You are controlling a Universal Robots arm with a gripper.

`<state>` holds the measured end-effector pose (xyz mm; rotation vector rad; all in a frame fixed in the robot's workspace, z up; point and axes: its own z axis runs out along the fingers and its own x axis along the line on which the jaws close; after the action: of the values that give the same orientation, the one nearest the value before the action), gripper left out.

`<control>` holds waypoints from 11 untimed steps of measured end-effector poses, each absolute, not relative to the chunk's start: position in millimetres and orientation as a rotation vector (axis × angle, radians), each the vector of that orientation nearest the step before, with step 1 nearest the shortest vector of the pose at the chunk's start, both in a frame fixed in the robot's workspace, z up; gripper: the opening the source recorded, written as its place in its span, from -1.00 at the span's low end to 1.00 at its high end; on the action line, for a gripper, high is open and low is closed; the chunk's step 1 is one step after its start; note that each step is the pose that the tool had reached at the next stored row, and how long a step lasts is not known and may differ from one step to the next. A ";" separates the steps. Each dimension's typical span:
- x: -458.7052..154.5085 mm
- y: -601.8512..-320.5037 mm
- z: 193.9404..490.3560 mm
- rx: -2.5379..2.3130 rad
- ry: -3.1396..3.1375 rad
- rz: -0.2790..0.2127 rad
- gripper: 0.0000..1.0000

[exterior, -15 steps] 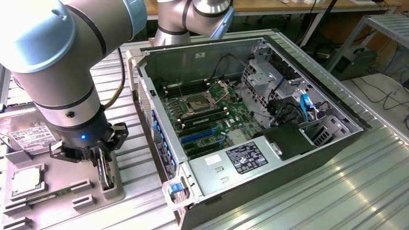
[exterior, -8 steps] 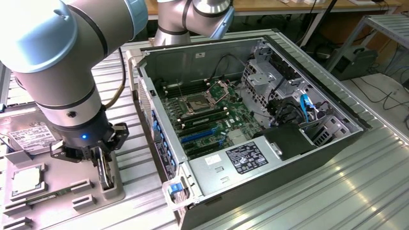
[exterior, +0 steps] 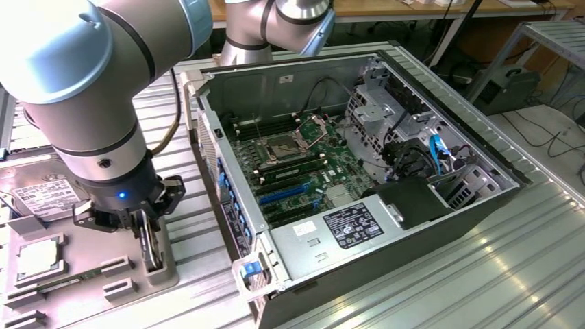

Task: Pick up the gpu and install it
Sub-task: 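Pick up the gpu and move the gpu toward the slot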

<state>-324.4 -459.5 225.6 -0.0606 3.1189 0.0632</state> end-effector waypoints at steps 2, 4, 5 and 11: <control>-324.3 -459.5 225.6 -0.061 3.119 0.063 -0.33; -324.0 -459.5 225.6 -0.061 3.119 0.063 -0.33; -324.0 -459.5 225.6 -0.061 3.119 0.063 -0.36; -324.0 -459.5 225.6 -0.061 3.119 0.063 -0.44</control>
<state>-324.0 -459.5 225.6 -0.0608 3.1188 0.0632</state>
